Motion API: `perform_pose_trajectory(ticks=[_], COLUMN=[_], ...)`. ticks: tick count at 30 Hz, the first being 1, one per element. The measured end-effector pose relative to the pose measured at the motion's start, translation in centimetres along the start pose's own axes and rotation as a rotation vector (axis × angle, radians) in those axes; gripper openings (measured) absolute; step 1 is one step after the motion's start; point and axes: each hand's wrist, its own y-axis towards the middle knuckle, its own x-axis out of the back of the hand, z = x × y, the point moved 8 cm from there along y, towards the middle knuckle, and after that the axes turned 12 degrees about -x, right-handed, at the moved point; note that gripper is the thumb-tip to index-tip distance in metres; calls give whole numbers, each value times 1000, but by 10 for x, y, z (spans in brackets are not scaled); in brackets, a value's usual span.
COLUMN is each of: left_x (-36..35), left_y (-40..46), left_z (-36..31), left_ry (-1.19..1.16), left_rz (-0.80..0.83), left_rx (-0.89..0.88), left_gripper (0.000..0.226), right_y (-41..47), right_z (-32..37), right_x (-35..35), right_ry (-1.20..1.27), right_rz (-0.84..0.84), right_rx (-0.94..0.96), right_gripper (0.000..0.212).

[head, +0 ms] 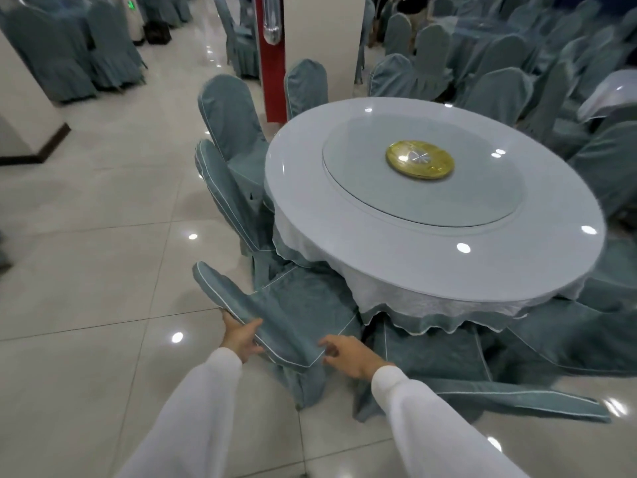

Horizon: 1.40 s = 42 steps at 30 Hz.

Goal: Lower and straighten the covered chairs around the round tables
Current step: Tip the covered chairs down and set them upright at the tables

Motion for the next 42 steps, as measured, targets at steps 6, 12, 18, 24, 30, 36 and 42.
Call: perform_pose_trajectory(ticks=[6, 12, 18, 24, 30, 36, 42], left_x=[-7, -33, -51, -63, -190, -327, -401], left_y=[11, 23, 36, -1, -48, -120, -198], left_z=[1, 15, 29, -8, 2, 66, 139], left_ry=[-11, -88, 60, 773, 1156, 1022, 1384], left_rz=[-36, -21, -90, -312, 80, 676, 1260], left_rx=[-78, -65, -22, -361, -792, -786, -486], left_gripper=[81, 63, 70, 118, 80, 56, 81], right_y=[18, 21, 7, -20, -50, -104, -164], right_z=[-4, -24, -59, -118, -220, -340, -428], right_x=[-7, -7, 23, 65, 115, 149, 158], right_ry=[6, 36, 88, 159, 163, 228, 259], right_rz=[-1, 0, -78, -163, -238, -267, -180], right_rx=[-28, -72, -111, -162, -218, -253, -200], right_gripper=[43, 42, 34, 32, 32, 31, 50])
